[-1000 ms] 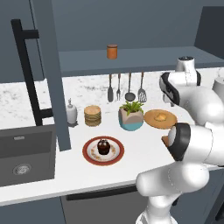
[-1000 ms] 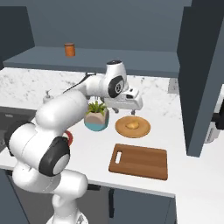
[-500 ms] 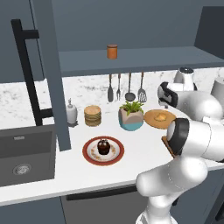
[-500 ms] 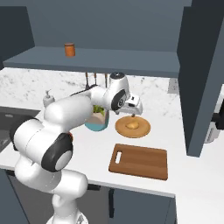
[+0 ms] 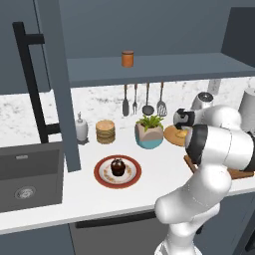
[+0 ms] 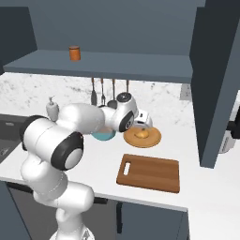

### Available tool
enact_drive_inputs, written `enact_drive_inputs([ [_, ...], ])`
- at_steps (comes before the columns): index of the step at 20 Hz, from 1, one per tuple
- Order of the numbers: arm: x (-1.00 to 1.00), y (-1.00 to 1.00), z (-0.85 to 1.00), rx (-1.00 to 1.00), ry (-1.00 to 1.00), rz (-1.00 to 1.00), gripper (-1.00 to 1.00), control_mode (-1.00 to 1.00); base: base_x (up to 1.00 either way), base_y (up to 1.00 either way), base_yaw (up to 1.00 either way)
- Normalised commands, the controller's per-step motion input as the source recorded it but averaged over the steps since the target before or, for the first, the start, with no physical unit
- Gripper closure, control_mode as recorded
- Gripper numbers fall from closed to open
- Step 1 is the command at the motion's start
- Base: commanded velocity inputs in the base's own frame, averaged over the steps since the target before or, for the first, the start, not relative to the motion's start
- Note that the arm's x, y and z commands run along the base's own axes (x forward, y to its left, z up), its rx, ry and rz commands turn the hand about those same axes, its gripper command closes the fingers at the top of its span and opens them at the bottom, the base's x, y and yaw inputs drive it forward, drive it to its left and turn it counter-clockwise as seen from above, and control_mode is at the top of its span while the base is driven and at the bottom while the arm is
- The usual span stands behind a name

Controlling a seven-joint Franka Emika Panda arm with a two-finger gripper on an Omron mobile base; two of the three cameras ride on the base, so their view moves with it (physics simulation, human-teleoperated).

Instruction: From the different types of pastries on the counter, select a croissant and place it on the cutting board. Then retrieve a jar of jam from the cabinet and place it alongside the croissant on the cutting board.

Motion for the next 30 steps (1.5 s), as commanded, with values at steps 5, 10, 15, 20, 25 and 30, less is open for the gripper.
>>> enact_drive_inputs([
  [5, 0.58, -0.18, -0.03, 0.0, 0.07, -0.06, -1.0, -1.0, 0.0, 0.0, 0.0],
  [10, 0.42, -0.38, -0.54, -0.05, 0.04, -0.07, -1.0, -1.0, 0.0, 0.0, 0.0],
  [15, 0.35, -0.2, -0.61, 0.0, -0.07, -0.01, -1.0, -1.0, 0.0, 0.0, 0.0],
  [20, 0.08, -0.06, -0.1, 0.02, -0.03, 0.0, -1.0, -1.0, 0.0, 0.0, 0.0],
  [25, 0.12, -0.01, -0.09, 0.03, -0.03, 0.0, -1.0, -1.0, 0.0, 0.0, 0.0],
  [30, 0.39, 0.0, 0.0, 0.09, -0.03, 0.0, -1.0, -1.0, 0.0, 0.0, 0.0],
])
